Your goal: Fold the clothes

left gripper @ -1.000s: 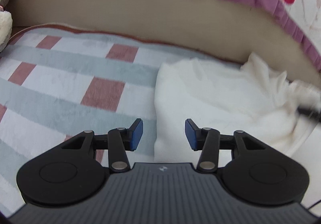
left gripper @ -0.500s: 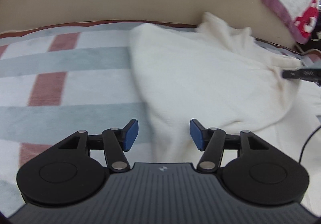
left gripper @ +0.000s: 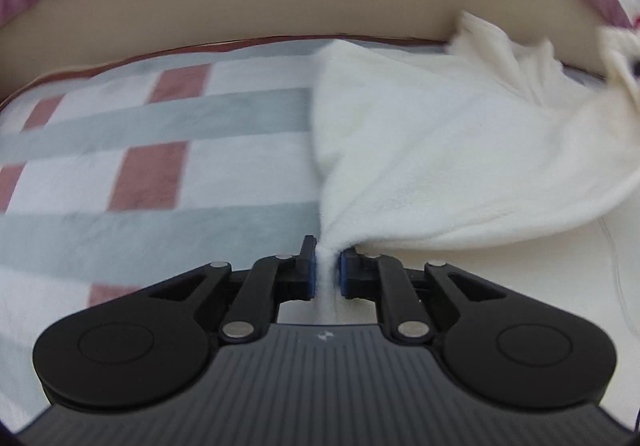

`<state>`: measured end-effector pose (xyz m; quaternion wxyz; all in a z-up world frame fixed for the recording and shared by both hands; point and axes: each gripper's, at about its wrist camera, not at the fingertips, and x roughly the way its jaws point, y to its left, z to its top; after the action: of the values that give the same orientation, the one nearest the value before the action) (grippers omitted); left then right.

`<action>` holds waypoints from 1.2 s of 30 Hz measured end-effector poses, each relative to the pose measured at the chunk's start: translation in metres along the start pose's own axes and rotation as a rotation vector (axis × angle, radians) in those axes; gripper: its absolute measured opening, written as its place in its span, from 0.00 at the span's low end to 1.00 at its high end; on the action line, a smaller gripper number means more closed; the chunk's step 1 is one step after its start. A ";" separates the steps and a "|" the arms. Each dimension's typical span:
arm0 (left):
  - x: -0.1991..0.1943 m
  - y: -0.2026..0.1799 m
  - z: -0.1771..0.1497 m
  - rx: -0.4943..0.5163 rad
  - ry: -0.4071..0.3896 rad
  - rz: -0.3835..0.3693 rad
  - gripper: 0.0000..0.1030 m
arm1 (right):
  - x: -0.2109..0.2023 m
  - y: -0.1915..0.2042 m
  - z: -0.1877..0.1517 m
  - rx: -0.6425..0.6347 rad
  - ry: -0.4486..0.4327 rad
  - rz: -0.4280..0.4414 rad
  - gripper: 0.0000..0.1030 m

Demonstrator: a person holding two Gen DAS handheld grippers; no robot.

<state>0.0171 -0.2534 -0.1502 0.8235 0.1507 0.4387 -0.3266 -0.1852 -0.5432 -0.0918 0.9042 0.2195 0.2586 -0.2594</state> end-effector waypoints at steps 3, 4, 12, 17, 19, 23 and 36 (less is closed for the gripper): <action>0.011 0.004 -0.004 -0.045 0.052 0.003 0.13 | 0.007 -0.015 -0.027 -0.020 0.096 -0.127 0.23; 0.014 0.004 -0.004 -0.053 0.060 0.005 0.14 | 0.013 -0.021 -0.036 -0.028 0.140 -0.178 0.25; 0.007 0.011 -0.004 -0.032 0.158 0.007 0.40 | 0.013 -0.066 -0.057 0.240 0.380 -0.386 0.64; -0.014 0.029 -0.005 -0.087 0.242 -0.148 0.51 | -0.005 -0.073 -0.036 0.304 0.296 -0.253 0.65; -0.033 0.030 -0.003 -0.088 0.182 -0.193 0.54 | -0.003 -0.071 -0.021 0.272 0.262 -0.175 0.66; -0.055 0.018 0.007 -0.031 0.003 -0.169 0.54 | 0.012 -0.078 -0.019 0.277 0.300 -0.158 0.67; 0.025 -0.015 0.010 -0.045 0.027 -0.307 0.51 | 0.004 -0.033 0.009 -0.065 0.076 -0.200 0.22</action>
<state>0.0235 -0.2799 -0.1650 0.7612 0.0679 0.4746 -0.4367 -0.1982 -0.5755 -0.0959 0.8700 0.1729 0.3217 -0.3313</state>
